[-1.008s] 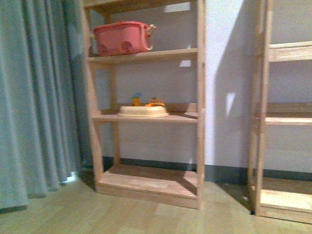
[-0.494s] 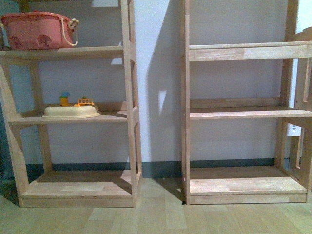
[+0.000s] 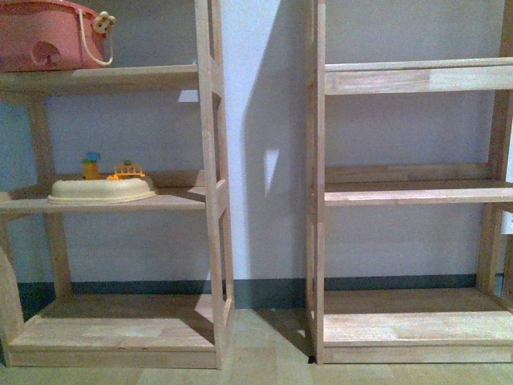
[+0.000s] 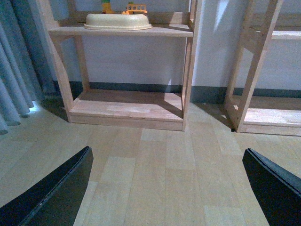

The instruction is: Put away toys

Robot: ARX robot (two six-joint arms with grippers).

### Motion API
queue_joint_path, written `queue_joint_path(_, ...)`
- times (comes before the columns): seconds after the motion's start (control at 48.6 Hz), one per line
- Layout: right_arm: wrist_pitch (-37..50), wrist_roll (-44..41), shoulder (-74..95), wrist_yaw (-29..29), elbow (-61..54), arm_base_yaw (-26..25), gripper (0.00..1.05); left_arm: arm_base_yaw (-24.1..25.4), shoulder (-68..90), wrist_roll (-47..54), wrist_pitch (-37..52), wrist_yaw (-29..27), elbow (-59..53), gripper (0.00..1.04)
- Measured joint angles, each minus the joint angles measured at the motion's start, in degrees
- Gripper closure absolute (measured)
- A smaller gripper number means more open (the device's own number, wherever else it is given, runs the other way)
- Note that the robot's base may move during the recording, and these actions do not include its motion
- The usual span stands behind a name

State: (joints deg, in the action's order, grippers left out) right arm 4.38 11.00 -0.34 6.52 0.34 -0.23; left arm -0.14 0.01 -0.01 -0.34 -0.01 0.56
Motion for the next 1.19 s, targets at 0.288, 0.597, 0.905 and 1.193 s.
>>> queue_joint_path(0.288, 0.0, 0.0, 0.0, 0.0, 0.0, 0.0, 0.84, 0.0, 0.0, 0.0, 0.0, 0.0, 0.0, 0.06)
queue_joint_path(0.597, 0.0, 0.0, 0.0, 0.0, 0.0, 0.0, 0.84, 0.0, 0.0, 0.0, 0.0, 0.0, 0.0, 0.06)
queue_joint_path(0.905, 0.0, 0.0, 0.0, 0.0, 0.0, 0.0, 0.84, 0.0, 0.0, 0.0, 0.0, 0.0, 0.0, 0.06)
queue_joint_path(1.193, 0.0, 0.0, 0.0, 0.0, 0.0, 0.0, 0.84, 0.0, 0.0, 0.0, 0.0, 0.0, 0.0, 0.06)
